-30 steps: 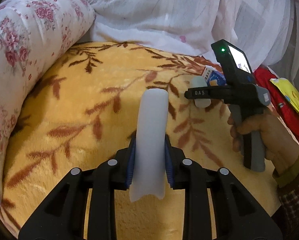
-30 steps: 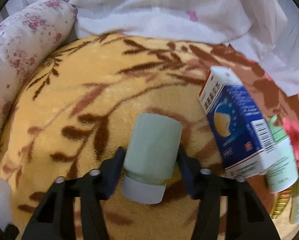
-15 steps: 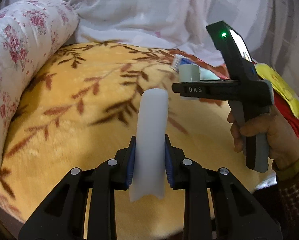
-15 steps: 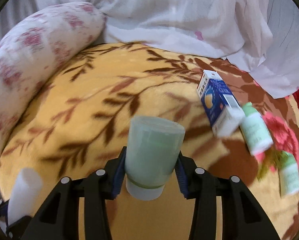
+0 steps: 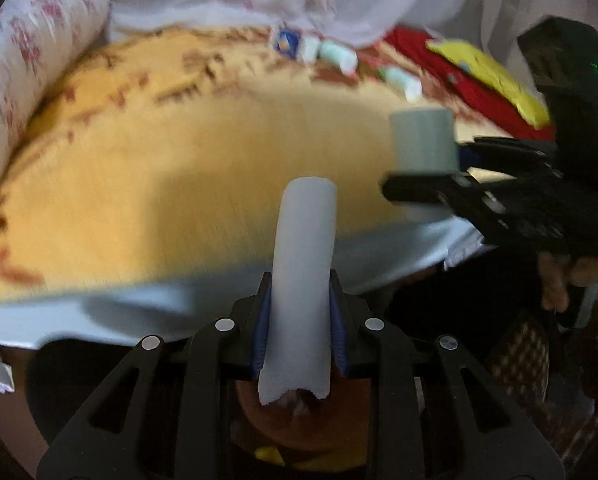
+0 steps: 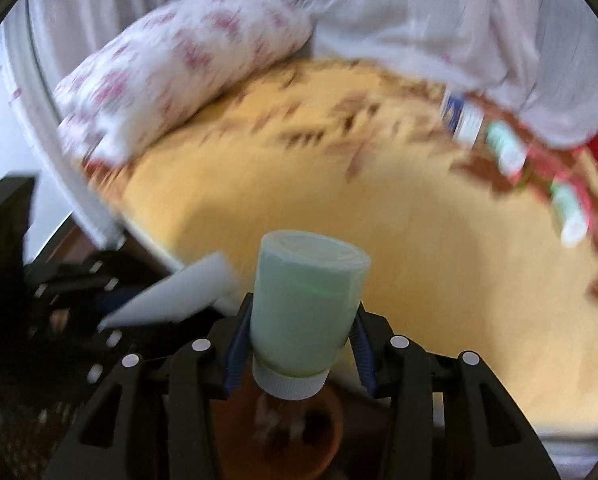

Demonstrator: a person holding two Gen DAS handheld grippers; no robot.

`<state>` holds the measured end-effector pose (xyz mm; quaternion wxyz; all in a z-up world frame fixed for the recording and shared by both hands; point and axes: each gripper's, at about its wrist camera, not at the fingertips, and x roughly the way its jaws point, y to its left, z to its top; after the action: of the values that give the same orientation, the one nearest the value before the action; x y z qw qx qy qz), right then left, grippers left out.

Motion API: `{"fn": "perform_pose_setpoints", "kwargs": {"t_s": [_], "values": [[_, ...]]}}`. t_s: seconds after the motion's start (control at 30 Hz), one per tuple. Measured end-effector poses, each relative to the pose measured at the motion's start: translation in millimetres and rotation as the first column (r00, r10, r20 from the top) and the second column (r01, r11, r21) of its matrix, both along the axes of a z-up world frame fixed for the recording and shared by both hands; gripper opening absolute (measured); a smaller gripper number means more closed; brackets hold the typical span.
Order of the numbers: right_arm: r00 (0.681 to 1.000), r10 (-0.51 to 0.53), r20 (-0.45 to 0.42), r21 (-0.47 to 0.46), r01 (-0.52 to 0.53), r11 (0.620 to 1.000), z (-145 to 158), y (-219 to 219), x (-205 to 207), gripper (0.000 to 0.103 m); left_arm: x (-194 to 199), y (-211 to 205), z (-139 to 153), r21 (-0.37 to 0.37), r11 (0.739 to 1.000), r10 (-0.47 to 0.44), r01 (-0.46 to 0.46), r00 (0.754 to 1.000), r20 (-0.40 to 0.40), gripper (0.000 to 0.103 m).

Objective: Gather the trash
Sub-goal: 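Carry the tube and bottle over the orange bin and open both tools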

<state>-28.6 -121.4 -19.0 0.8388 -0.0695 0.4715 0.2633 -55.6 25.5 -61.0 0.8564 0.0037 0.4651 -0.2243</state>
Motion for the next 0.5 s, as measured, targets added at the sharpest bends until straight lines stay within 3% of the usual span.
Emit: {"fn": "perform_pose_setpoints", "kwargs": {"t_s": [0.27, 0.43, 0.5], "values": [[0.970, 0.044, -0.239, -0.049, -0.057, 0.997, -80, 6, -60, 0.044, -26, -2, -44, 0.040, 0.998, -0.043, 0.050, 0.988, -0.149, 0.025], [0.956, 0.065, -0.287, -0.063, -0.086, 0.994, -98, 14, -67, 0.043, -33, -7, -57, 0.044, 0.996, -0.062, 0.073, 0.976, -0.207, 0.027], [0.956, 0.068, -0.286, -0.072, -0.092, 0.993, -98, 16, -67, 0.054, -35, -5, -58, 0.043, 0.997, -0.056, 0.067, 0.976, -0.212, 0.034]]}}
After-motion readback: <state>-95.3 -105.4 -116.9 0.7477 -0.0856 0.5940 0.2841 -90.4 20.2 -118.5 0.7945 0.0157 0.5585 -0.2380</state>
